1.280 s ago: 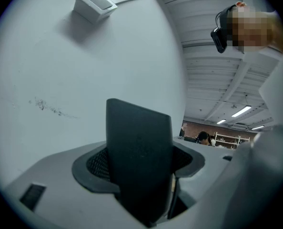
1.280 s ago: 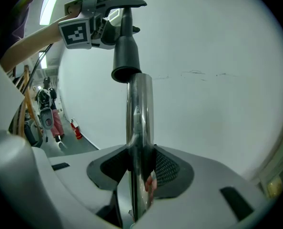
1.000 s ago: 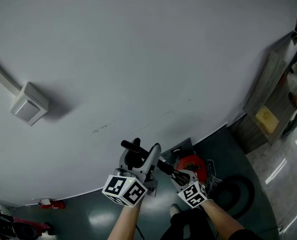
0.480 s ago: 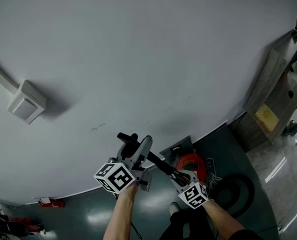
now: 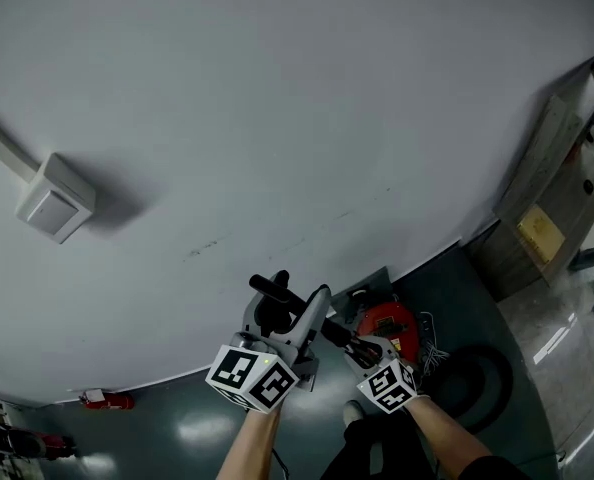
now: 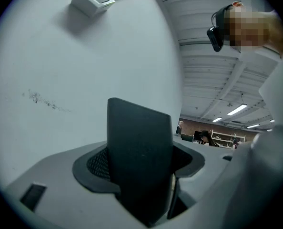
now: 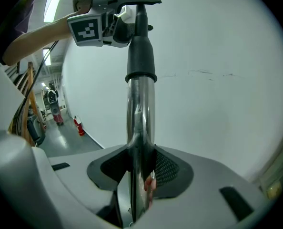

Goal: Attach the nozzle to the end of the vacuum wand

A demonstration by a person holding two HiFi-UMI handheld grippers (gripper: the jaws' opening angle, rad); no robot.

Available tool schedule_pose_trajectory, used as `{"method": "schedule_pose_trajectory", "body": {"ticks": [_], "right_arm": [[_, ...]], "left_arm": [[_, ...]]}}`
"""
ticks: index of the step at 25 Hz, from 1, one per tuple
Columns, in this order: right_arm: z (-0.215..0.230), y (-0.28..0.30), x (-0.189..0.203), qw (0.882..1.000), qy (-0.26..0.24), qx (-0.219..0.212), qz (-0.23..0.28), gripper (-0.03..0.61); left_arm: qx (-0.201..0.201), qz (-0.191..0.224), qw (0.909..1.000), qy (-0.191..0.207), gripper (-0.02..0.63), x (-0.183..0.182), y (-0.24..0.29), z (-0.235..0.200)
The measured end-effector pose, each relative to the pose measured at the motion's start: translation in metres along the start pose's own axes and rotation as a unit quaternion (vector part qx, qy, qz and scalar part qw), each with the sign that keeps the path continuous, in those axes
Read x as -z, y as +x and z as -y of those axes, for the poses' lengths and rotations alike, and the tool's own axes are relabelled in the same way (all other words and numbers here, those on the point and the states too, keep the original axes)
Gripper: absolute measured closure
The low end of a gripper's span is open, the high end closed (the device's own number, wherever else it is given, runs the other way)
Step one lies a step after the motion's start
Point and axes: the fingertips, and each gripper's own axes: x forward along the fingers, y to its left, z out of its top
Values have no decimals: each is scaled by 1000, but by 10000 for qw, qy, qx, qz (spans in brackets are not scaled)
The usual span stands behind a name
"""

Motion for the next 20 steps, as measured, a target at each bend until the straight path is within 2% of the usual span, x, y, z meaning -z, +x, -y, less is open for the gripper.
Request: {"method": "schedule_pose_trajectory", "body": {"ticks": [4,6,10,14,20], "right_arm": [[-5,-1,1,10000,-65,-21,42,430],[-7,-1,1,10000,-58,-15,66,430],[-4,0,1,10000,10,6,72,430],[1,5,0,10000,46,34,20,430],[-7,9,1,10000,-32,-46,-32,430]], "left_arm": [[28,-39,9974,-713,288,7,3,-27],[70,-29,9964,-842,288,9,5,-32],[56,101,9973,-721,288,7,3,-27],[-5,291,9995,-158,288,6,-5,-9],[-15,135,9987,-501,288,14,-1,-27]]}}
